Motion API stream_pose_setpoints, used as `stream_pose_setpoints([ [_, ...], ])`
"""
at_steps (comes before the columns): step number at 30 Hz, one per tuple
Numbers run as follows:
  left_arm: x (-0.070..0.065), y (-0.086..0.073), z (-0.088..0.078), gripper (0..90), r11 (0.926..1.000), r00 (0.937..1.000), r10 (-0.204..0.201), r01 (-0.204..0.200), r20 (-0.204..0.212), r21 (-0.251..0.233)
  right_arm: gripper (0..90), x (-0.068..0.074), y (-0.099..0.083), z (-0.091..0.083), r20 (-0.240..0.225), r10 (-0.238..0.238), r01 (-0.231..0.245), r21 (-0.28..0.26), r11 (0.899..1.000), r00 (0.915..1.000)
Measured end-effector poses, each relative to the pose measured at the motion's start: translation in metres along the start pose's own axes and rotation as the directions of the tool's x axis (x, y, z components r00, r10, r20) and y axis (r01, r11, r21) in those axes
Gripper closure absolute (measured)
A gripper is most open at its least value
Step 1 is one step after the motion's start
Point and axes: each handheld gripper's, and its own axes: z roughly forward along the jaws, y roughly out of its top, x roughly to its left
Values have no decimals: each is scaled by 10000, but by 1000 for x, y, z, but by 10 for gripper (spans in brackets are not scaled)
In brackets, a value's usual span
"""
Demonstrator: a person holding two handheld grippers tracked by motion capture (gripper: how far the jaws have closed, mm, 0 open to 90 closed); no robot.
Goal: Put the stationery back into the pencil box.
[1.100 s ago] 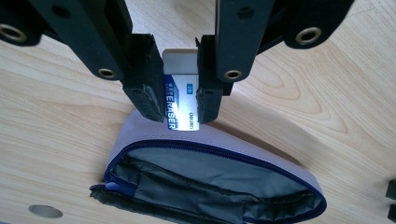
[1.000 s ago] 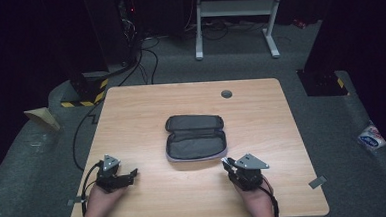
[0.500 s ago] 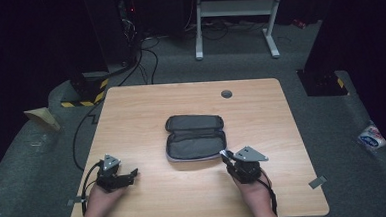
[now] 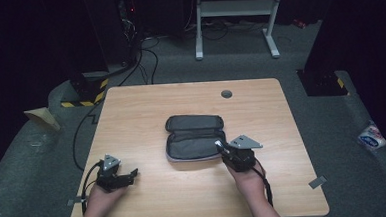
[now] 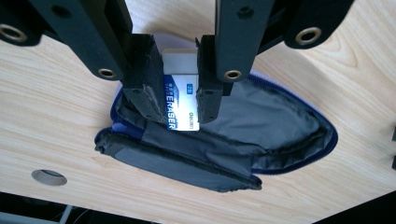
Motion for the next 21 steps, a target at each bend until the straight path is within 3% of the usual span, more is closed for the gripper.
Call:
stream_pose_setpoints([
  [4, 0, 0, 0, 165, 10000, 10000, 13, -13, -3, 3, 725, -1, 6, 6, -35, 168, -168, 34, 9999, 9999],
  [11, 0, 0, 0, 165, 10000, 10000, -9, 9, 24, -1, 725, 1, 15, 17, -40, 12, -11, 176, 9998, 10000],
  [21, 0, 0, 0, 166, 10000, 10000, -2, 2, 27, -1, 725, 0, 23, 40, 43, 16, -19, 709, 9975, 10000],
])
